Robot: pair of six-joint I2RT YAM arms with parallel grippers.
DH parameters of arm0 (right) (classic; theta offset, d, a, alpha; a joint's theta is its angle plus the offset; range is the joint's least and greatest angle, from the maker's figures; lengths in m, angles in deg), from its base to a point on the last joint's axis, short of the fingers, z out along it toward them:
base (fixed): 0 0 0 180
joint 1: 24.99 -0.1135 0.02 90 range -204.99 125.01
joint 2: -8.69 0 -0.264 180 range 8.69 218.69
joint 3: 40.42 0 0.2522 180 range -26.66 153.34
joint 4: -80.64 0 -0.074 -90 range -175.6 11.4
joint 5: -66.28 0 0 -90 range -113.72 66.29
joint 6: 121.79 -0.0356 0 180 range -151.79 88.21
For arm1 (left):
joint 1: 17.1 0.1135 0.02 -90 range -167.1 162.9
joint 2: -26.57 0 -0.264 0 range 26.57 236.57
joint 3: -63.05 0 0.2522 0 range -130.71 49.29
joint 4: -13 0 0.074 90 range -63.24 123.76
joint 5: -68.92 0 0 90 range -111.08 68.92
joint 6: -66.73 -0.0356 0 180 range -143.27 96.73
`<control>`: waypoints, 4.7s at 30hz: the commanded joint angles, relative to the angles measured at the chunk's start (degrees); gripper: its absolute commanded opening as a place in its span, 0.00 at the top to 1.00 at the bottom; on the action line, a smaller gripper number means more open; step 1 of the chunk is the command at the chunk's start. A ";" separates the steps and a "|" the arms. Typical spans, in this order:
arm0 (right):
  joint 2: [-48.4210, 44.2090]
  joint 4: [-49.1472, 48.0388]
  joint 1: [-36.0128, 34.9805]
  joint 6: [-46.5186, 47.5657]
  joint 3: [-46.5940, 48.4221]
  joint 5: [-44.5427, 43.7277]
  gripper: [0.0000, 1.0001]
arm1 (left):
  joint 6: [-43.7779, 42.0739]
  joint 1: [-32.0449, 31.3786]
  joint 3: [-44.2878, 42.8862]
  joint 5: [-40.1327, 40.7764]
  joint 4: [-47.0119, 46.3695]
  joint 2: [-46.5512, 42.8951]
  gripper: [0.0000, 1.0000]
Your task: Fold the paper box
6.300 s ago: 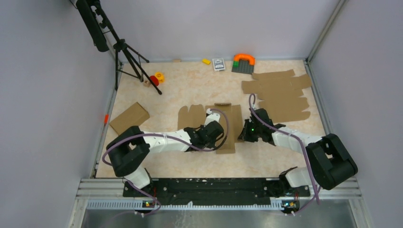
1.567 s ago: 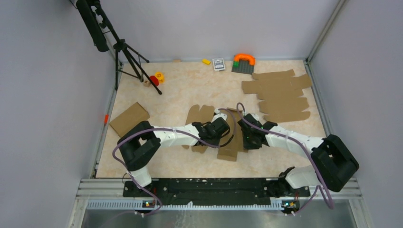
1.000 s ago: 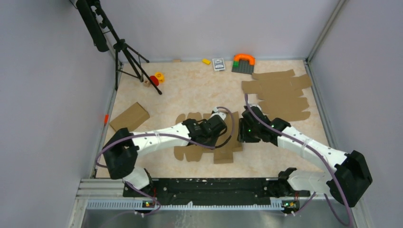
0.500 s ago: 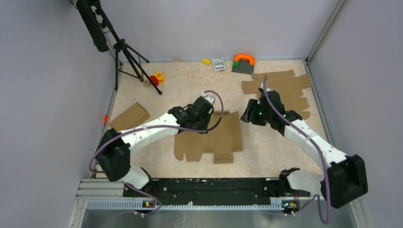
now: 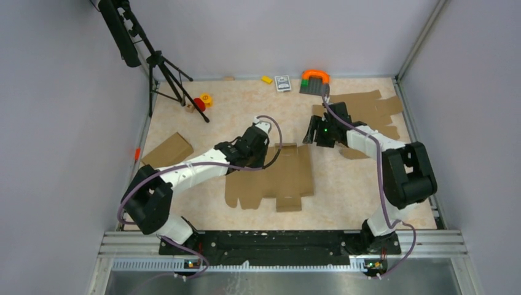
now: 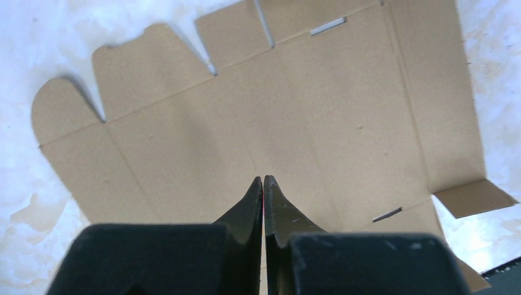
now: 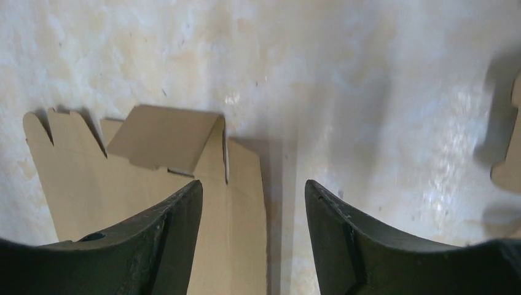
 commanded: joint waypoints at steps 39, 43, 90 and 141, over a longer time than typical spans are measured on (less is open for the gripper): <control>-2.55 -4.56 -1.30 6.60 -6.12 11.69 0.70 | 3.57 -4.58 -13.27 -18.41 1.79 20.38 1.00; -5.41 -5.60 -1.35 6.78 -9.59 12.15 0.70 | 4.30 -5.98 -13.30 -17.17 3.99 20.63 1.00; -6.64 -0.65 -1.84 10.56 -6.02 4.91 0.37 | 24.25 -14.11 20.82 4.57 -4.96 -27.89 1.00; -18.59 -8.49 -5.57 9.69 -20.62 0.97 0.94 | 12.63 -8.22 -4.40 -13.97 3.02 9.21 1.00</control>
